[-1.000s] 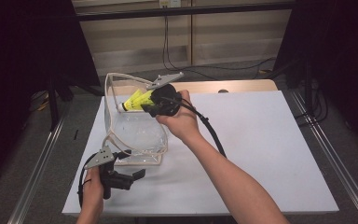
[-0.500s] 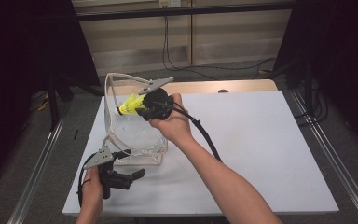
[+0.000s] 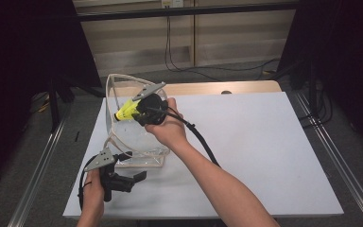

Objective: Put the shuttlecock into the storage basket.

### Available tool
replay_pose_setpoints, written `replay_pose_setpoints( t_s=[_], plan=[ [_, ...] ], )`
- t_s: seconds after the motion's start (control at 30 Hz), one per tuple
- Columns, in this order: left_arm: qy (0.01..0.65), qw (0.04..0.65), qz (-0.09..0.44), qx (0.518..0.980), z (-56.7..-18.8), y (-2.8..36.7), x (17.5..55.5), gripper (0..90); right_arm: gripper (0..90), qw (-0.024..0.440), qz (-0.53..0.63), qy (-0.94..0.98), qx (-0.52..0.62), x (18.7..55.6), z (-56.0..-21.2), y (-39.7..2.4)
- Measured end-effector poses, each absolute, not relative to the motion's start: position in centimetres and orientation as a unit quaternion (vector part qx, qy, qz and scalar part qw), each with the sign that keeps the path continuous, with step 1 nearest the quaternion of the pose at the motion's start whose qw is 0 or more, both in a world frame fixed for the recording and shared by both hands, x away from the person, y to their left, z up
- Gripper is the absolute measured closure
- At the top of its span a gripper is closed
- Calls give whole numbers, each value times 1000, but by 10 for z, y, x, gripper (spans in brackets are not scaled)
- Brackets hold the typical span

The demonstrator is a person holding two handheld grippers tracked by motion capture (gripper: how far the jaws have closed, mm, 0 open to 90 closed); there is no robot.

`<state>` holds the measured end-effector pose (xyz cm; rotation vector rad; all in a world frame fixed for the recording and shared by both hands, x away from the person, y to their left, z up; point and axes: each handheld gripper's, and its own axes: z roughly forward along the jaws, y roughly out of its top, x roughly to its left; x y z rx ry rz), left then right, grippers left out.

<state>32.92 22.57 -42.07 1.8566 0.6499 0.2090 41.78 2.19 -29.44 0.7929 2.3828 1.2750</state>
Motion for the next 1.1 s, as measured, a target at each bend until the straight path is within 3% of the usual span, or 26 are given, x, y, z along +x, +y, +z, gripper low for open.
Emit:
replay_pose_setpoints(
  t_s=[1.1],
  plan=[
    [275, 551, 89, 783, -420, 226, 328, 29, 794, 147, 440, 837, 291, 427, -314, 44]
  ],
)
